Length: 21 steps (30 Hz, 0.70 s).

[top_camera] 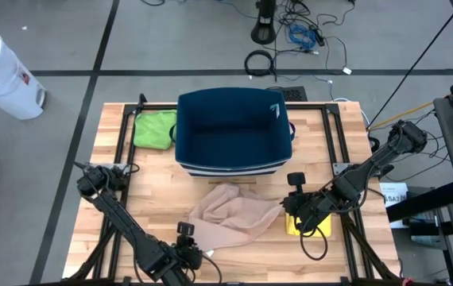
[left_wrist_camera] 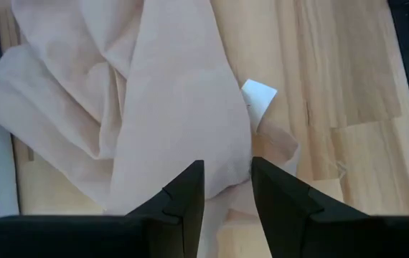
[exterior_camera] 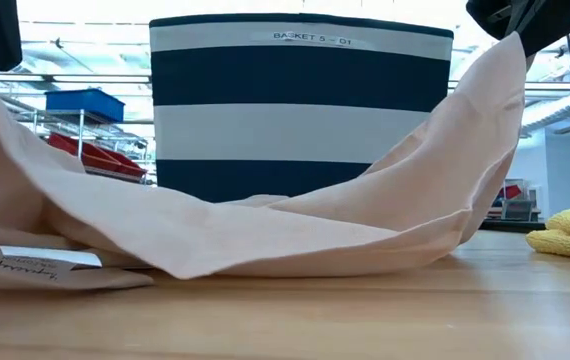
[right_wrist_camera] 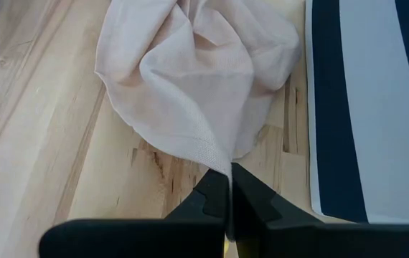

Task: Fold towel
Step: Fold the light brown towel

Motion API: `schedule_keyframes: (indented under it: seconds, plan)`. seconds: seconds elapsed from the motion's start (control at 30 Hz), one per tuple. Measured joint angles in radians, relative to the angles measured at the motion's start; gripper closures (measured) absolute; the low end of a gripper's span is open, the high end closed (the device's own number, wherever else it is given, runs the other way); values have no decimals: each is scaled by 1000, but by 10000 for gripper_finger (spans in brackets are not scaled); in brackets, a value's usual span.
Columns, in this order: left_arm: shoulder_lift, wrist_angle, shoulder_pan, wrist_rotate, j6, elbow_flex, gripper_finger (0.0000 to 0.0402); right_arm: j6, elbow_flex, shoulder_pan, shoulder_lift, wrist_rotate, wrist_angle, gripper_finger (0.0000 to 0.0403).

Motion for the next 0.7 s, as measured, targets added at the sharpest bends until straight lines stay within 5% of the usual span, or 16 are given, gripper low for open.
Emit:
schedule_keyframes:
  seconds: [0.7]
  plan:
    - [-1,-65,46,130,28,0,306,0,0,1,0,0,6,403]
